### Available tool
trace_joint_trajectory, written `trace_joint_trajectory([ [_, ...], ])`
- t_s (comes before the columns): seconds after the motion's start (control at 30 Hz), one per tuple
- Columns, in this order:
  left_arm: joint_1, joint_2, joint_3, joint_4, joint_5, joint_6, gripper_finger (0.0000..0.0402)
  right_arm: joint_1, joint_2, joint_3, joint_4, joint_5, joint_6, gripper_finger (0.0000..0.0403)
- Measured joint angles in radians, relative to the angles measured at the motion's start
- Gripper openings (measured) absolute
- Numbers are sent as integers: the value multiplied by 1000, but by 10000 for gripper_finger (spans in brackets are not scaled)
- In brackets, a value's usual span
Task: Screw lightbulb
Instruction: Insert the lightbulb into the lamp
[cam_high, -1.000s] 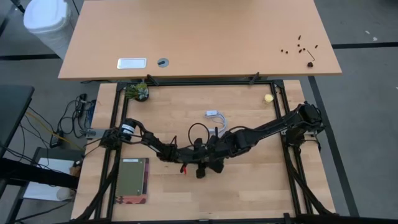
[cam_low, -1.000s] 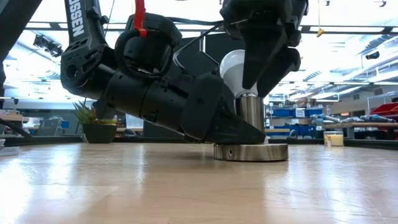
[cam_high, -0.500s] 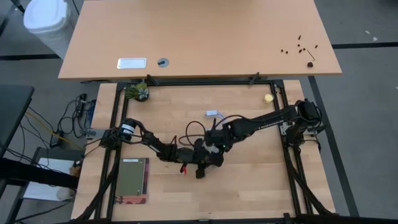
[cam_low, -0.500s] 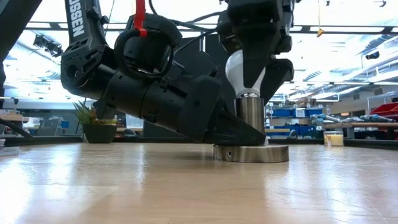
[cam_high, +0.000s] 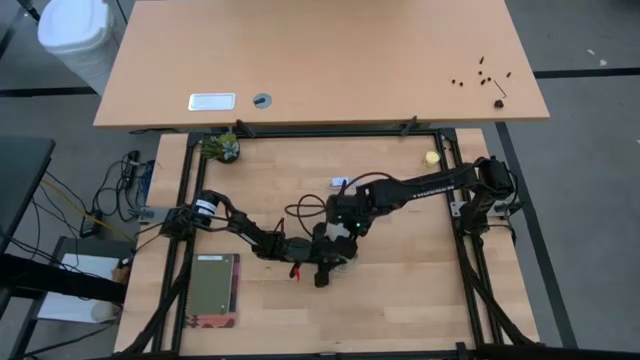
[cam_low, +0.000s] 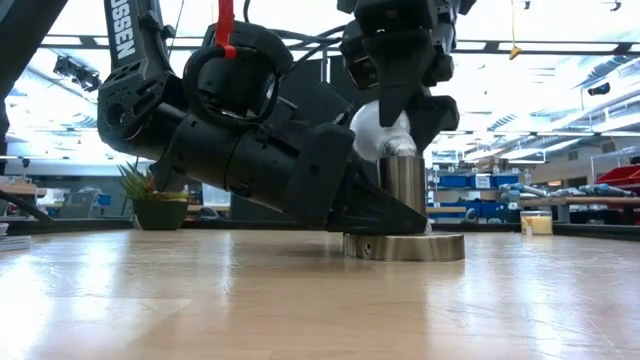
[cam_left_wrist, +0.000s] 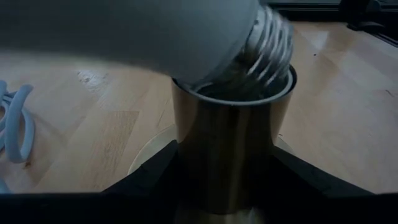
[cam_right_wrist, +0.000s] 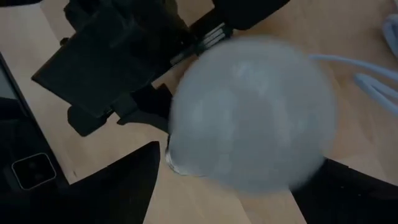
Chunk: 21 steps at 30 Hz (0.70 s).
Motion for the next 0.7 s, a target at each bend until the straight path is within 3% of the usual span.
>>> trace_joint_trajectory([
  [0.17, 0, 0, 0, 0, 0, 1, 200, 17, -1, -16, 55, 31, 2, 337],
  [0.4, 0, 0, -2, 2, -13, -1, 200, 60, 34, -100, 281, 132, 23, 322],
  [0.7, 0, 0, -3, 1, -6, 25, 200, 81, 51, -117, 333, 256, -43, 248],
])
